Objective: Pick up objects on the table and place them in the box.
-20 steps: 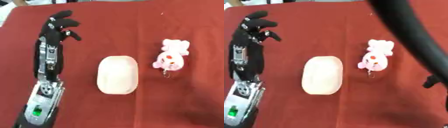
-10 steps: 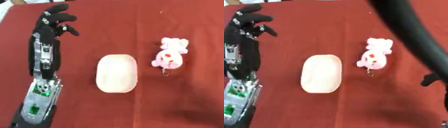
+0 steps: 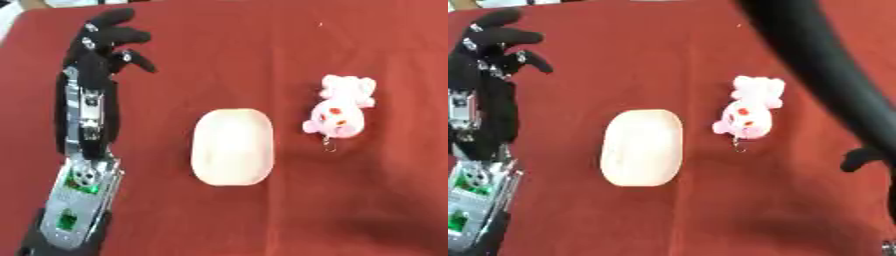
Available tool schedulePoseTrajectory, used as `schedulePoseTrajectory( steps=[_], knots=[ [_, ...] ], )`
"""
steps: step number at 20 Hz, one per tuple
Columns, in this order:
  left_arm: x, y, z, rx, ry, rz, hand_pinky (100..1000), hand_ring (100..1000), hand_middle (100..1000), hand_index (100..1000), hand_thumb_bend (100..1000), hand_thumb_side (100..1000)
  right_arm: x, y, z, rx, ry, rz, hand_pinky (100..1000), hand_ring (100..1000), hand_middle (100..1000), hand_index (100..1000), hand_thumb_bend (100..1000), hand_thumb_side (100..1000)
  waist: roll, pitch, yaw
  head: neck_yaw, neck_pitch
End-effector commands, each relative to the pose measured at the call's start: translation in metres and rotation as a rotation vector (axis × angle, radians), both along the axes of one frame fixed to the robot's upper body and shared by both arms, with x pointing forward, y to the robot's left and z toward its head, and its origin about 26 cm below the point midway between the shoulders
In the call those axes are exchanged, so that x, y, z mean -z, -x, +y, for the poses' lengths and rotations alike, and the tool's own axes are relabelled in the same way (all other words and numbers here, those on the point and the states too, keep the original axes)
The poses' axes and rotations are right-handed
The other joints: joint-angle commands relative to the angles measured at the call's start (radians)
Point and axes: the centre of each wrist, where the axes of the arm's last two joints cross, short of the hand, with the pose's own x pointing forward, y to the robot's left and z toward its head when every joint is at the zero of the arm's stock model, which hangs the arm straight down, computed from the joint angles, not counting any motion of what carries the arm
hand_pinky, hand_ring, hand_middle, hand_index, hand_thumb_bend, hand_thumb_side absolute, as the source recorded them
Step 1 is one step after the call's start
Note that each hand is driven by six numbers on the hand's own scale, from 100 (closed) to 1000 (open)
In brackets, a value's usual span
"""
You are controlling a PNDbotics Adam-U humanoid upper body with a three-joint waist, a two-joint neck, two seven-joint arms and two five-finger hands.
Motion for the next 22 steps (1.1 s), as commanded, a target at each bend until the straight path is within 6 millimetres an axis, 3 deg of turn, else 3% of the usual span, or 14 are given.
schedulePoseTrajectory(
  steps=[1,22],
  knots=[
    [-0.0081,0.0026,0.0035,-0.005,-0.002,-0.052,413,660,729,692,110,871,-0.0046,0.0010,0.0029,-0.005,0.001,-0.021,420,608,744,855,228,902,-0.006,-0.019,0.001,-0.004,-0.011],
    [-0.0087,0.0024,0.0040,-0.029,0.024,-0.108,404,644,714,686,103,857,-0.0029,0.0015,0.0080,0.004,0.025,-0.028,413,600,745,853,221,897,-0.006,-0.017,0.003,-0.004,-0.009]
  ],
)
